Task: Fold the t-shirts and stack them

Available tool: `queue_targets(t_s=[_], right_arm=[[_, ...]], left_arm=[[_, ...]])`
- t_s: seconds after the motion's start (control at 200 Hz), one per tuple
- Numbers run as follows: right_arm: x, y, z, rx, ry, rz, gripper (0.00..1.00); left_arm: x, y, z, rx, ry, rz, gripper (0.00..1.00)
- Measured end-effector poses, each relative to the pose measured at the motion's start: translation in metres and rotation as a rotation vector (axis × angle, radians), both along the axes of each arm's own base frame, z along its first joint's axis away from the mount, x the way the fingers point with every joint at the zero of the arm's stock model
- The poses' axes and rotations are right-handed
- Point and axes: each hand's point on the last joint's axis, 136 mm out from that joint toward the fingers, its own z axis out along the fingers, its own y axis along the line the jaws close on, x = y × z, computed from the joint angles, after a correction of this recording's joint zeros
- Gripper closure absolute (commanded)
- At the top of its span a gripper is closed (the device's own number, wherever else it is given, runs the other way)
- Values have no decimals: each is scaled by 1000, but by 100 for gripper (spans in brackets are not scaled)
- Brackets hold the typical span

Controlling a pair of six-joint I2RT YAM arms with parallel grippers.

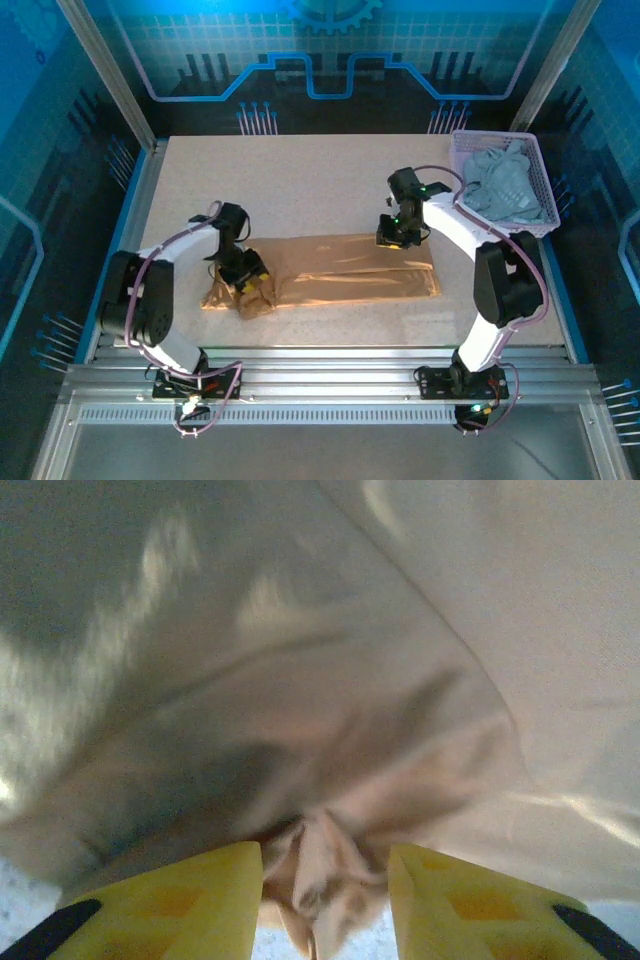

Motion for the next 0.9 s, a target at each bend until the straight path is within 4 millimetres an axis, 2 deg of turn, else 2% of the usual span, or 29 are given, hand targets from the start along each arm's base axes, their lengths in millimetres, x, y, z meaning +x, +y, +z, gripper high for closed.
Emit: queue_targets(t_s=[0.135, 0.27, 0.455, 0.61, 0.685, 0.75, 0.81, 0.9], right_arm=[[-1, 0, 4, 4, -10, 0, 73], [-3, -1, 3, 3, -8, 0, 74], [-3, -1, 3, 5, -9, 0, 74], [-3, 0, 3, 7, -8, 1, 74], [-3, 0, 3, 7, -8, 1, 74], [-3, 0, 3, 8, -8, 1, 74], [-3, 1, 3, 12, -7, 2, 74], [-1, 5, 5, 38, -14, 7, 74]], left_arm=[[-10, -9, -6, 8, 5, -61, 63], [-45, -19, -13, -1, 56, -119, 64], [-79, -25, -9, -44, 111, -152, 66], [-92, -33, -3, -103, 148, -156, 67], [-91, -34, 6, -115, 132, -161, 65], [-81, -29, 19, -108, 85, -149, 61], [-64, -17, 34, -86, 11, -102, 61], [-35, 14, 54, -38, -106, 13, 65]])
